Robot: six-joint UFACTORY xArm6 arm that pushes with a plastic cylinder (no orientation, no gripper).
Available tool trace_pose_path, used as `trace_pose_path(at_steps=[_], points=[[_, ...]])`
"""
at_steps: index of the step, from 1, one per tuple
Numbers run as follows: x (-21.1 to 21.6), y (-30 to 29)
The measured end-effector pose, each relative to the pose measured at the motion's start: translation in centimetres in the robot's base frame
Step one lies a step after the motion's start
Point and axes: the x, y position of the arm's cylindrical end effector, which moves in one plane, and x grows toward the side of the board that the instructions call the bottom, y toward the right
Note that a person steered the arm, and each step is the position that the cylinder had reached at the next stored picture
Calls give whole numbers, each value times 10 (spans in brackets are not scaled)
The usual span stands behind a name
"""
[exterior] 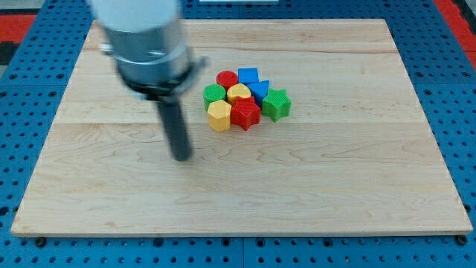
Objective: Point your arm towards the green star
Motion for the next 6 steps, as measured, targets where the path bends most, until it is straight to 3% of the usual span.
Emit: trace_pose_path(at_steps=[1, 2, 6], points=[[3, 96], [-1, 157], [-48, 120]])
